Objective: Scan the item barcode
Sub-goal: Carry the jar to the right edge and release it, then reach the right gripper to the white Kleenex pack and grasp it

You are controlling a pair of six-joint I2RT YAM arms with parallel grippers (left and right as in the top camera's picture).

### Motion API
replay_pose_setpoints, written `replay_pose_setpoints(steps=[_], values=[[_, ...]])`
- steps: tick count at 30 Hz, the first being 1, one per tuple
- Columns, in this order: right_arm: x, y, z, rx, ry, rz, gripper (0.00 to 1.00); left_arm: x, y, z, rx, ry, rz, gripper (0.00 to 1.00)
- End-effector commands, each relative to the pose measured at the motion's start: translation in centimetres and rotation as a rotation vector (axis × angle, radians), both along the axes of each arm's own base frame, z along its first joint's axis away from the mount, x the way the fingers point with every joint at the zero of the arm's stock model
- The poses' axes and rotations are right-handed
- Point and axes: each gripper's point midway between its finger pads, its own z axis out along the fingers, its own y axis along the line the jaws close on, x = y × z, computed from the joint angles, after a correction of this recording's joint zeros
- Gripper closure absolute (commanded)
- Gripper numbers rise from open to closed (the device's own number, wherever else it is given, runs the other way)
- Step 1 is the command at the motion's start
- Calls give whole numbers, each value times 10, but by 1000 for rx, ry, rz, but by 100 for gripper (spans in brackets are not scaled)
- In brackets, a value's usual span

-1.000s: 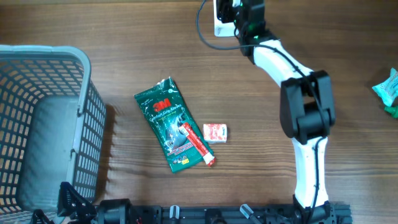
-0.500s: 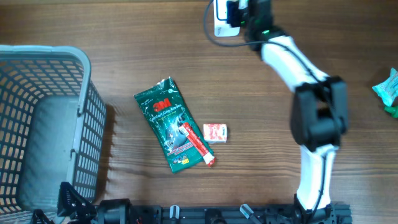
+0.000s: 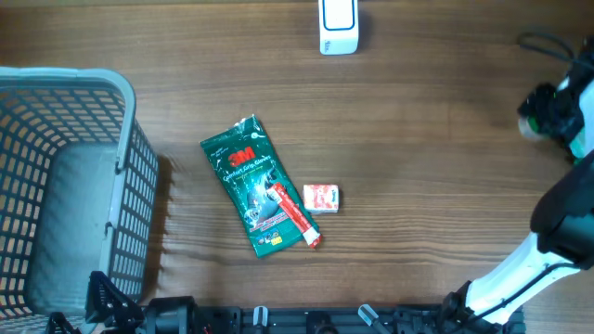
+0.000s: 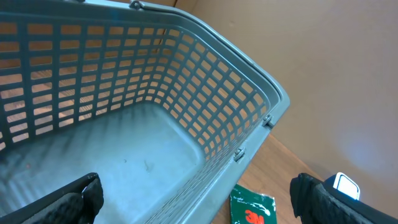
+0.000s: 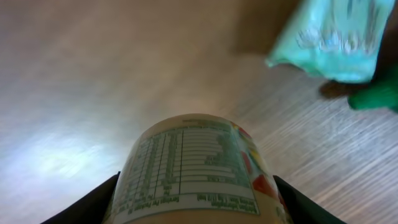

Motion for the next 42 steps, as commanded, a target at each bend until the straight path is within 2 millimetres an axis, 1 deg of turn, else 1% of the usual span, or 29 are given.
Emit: replay_pose_setpoints(steps=[1,3,4,6,7,8,10,11,12,14,15,18,20,21,22,23,24,25,26,28,29,31,32,33,34,36,38,40,42], values=[[-23,-25,-28,11,2,-98,38,1,-1,-10,-10,29,-4,0],[-28,-51,-37,-22,-54,-160,28,1,-1,-10,-10,29,-4,0],[-29,-63,-38,-37,-78,-181,25,1,-1,-10,-10,29,-4,0],[-29,-82,-34,-67,-122,-215,21,1,-1,-10,-10,29,-4,0],[-26,-92,-31,-75,-162,-228,13,1,-1,-10,-10,29,-4,0],[-22,-93,-29,-65,-191,-224,3,1,-1,-10,-10,29,-4,0],[-10,-92,-23,-30,-250,-201,0,1,-1,-10,-10,29,-4,0],[1,-89,-12,3,-301,-180,0,1,-1,-10,-10,29,-4,0],[13,-87,6,28,-352,-159,0,1,-1,-10,-10,29,-4,0],[27,-86,44,39,-428,-131,0,1,-1,-10,-10,29,-4,0],[31,-86,75,29,-468,-120,0,1,-1,-10,-10,29,-4,0],[26,-82,161,-10,-577,-171,0,1,-1,-10,-10,29,-4,0],[18,-67,207,-4,-656,-196,0,1,-1,-10,-10,29,-4,0],[12,-55,226,13,-696,-196,0,1,-1,-10,-10,30,-4,0],[4,-31,253,62,-753,-179,0,1,-1,-10,-10,29,-4,0],[-2,-11,269,104,-784,-156,0,1,-1,-10,-10,29,-4,0],[-7,9,281,146,-806,-119,0,1,-1,-10,-10,29,-4,0],[-13,35,294,204,-825,-68,0,1,-1,-10,-10,29,-4,0],[-19,56,300,250,-828,-30,0,1,-1,-10,-10,29,-4,0],[-28,100,301,346,-786,38,1,1,-1,-10,-10,29,-4,0],[-28,113,300,376,-771,61,0,1,-1,-10,-10,29,-4,0],[-33,157,287,474,-679,127,0,1,-1,-10,-10,29,-4,0],[-37,184,276,519,-612,179,0,1,-1,-10,-10,29,-4,0],[-40,201,269,548,-568,210,0,1,-1,-10,-10,29,-4,0],[-45,223,258,584,-509,246,0,1,-1,-10,-10,29,-4,0],[-60,278,225,661,-355,357,0,1,-1,-10,-10,29,-4,0],[-71,308,201,694,-266,420,0,1,-1,-10,-10,29,-4,0],[-83,338,170,723,-169,450,0,1,-1,-10,-10,29,-4,0],[-95,364,131,736,-60,400,1,1,-1,-10,-10,29,-4,0]])
